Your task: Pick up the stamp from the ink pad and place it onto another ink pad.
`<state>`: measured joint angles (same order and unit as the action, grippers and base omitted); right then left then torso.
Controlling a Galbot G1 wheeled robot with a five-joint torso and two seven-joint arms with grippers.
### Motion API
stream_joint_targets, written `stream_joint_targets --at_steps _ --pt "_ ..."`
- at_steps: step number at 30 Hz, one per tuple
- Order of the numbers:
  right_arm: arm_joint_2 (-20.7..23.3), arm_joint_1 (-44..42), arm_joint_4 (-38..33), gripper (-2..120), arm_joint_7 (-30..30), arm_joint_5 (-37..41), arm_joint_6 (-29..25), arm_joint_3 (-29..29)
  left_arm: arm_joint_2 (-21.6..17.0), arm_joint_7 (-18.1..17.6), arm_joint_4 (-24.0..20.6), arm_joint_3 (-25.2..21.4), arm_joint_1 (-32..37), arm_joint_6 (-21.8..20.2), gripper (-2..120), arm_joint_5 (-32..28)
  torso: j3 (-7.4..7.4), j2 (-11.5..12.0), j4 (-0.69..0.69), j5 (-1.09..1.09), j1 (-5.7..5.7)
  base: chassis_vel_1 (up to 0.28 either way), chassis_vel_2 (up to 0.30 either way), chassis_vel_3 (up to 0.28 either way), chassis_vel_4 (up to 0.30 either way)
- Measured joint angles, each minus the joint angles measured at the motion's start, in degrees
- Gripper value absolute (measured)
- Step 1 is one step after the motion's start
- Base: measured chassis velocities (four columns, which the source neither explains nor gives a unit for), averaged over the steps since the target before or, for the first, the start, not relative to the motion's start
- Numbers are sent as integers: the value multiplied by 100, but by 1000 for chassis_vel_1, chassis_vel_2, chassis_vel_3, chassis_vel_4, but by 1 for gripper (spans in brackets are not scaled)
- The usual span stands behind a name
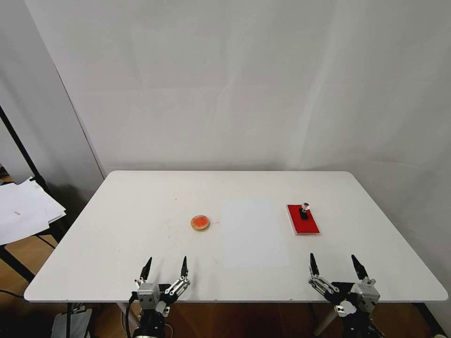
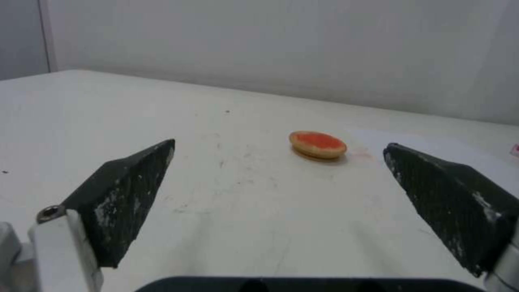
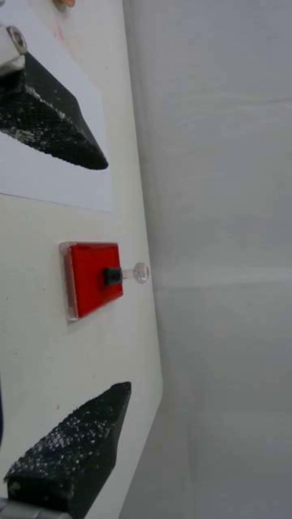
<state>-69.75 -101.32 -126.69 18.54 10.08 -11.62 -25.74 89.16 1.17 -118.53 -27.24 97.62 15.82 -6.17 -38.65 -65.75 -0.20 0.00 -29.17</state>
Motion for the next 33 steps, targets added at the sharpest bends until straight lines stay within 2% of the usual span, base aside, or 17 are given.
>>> stream_joint_targets --at_steps 9,19,24,30,33 --pt "4 79 68 100 -13 47 2 17 0 0 0 0 0 0 102 0 0 0 -1 -1 0 0 0 0 0" --pt "69 935 494 100 -99 366 191 157 0 0 0 1 0 0 102 0 0 0 0 0 0 0 0 0 0" --pt "151 1409 930 100 -229 507 186 203 1 0 0 0 0 0 102 0 0 0 0 0 0 0 0 0 0" --pt "188 2042 1786 100 -340 638 99 392 0 0 0 1 0 0 102 0 0 0 -1 0 0 0 0 0 0" --pt "186 2215 1946 100 -351 680 100 454 -1 0 0 0 0 0 102 0 -1 0 -1 1 0 0 0 0 0"
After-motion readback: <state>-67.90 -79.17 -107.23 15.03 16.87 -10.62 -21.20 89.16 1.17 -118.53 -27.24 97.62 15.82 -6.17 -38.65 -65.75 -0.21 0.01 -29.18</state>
